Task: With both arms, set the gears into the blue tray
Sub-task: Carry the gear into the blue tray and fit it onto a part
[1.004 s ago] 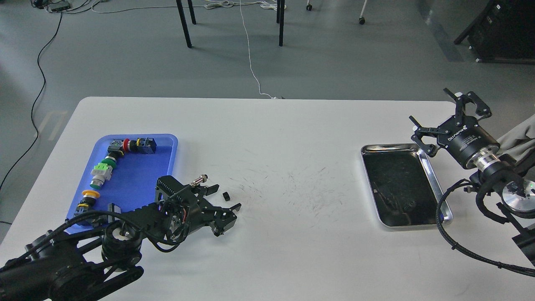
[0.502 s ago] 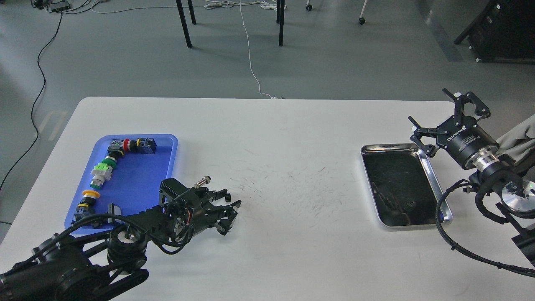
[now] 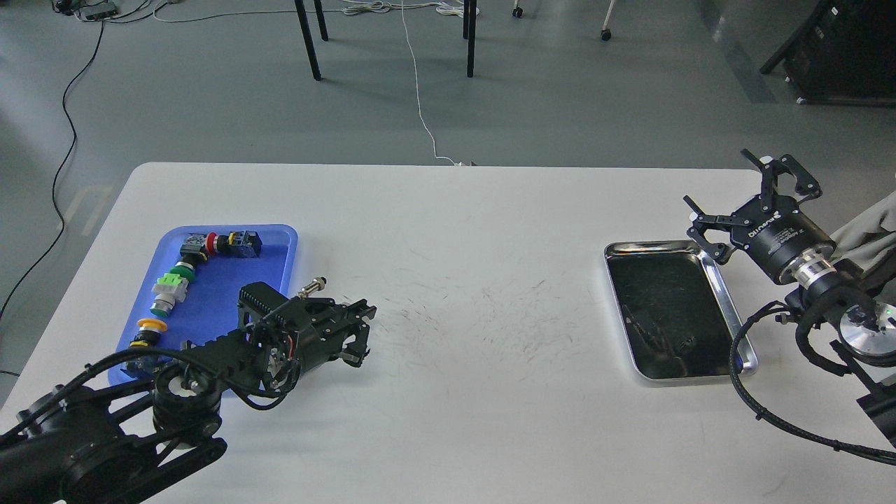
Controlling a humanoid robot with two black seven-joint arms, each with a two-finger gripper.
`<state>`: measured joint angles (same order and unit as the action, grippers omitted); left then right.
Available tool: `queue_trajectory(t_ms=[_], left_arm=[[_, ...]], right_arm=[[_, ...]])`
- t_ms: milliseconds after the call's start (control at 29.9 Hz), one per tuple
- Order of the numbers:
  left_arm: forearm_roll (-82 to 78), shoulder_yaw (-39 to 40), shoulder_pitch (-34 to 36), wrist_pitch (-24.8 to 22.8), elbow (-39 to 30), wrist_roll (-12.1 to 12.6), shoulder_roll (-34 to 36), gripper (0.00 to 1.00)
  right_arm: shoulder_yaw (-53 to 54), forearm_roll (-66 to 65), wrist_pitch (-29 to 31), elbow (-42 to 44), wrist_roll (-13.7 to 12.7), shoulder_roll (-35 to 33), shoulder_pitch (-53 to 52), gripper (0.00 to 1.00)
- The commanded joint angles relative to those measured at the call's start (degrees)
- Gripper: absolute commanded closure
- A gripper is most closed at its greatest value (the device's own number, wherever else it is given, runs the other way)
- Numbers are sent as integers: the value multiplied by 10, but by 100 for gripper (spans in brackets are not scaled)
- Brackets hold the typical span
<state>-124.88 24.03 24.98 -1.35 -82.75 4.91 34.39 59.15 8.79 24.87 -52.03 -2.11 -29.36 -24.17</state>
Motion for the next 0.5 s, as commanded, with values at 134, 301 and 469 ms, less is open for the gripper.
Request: queue_trajectory(t_ms=[134, 301, 469], left_arm=[[59, 43, 2, 19, -51, -7, 130, 86], [147, 36, -3, 50, -27, -11, 178, 86], [220, 36, -21, 57, 15, -24, 169, 85]], right_arm=[[0, 0, -2, -2, 0, 0, -1, 6], [0, 0, -2, -1, 0, 0, -1, 6], [-1, 0, -2, -2, -1, 0, -2, 6]])
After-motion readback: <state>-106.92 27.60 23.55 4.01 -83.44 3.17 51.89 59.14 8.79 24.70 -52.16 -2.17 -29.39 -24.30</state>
